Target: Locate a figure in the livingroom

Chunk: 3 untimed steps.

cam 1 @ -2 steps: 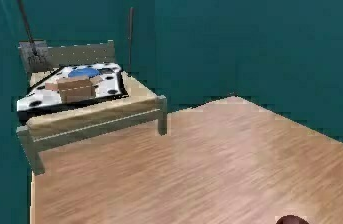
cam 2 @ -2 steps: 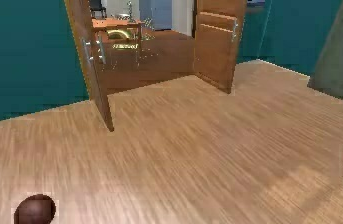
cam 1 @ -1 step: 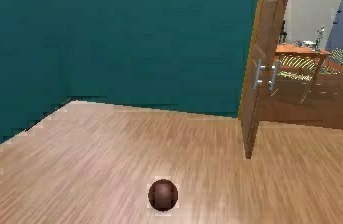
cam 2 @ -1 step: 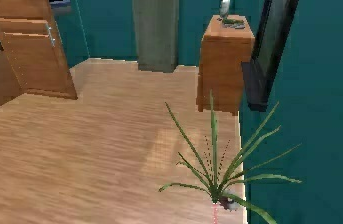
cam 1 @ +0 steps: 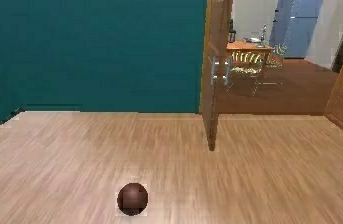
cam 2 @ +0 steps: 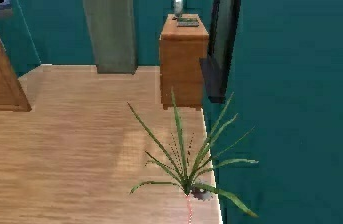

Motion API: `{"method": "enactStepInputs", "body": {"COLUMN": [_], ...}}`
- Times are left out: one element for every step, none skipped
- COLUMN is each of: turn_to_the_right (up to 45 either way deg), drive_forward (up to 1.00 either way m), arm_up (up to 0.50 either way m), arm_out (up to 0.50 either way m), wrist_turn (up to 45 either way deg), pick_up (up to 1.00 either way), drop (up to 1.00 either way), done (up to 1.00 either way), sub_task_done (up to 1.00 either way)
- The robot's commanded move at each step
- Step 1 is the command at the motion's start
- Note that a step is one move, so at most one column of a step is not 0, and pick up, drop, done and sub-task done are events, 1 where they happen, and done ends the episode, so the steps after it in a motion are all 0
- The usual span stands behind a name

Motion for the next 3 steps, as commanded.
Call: {"method": "enactStepInputs", "body": {"turn_to_the_right": [0.0,30.0,0.0], "drive_forward": [0.10,0.00,1.00], "arm_up": [0.00,0.00,0.00], "arm_out": [0.00,0.00,0.00], "wrist_turn": [0.0,0.0,0.0], "pick_up": [0.00,0.00,0.00], "drop": [0.00,0.00,0.00], "done": [0.00,0.00,0.00], "sub_task_done": [0.00,0.00,0.00]}}
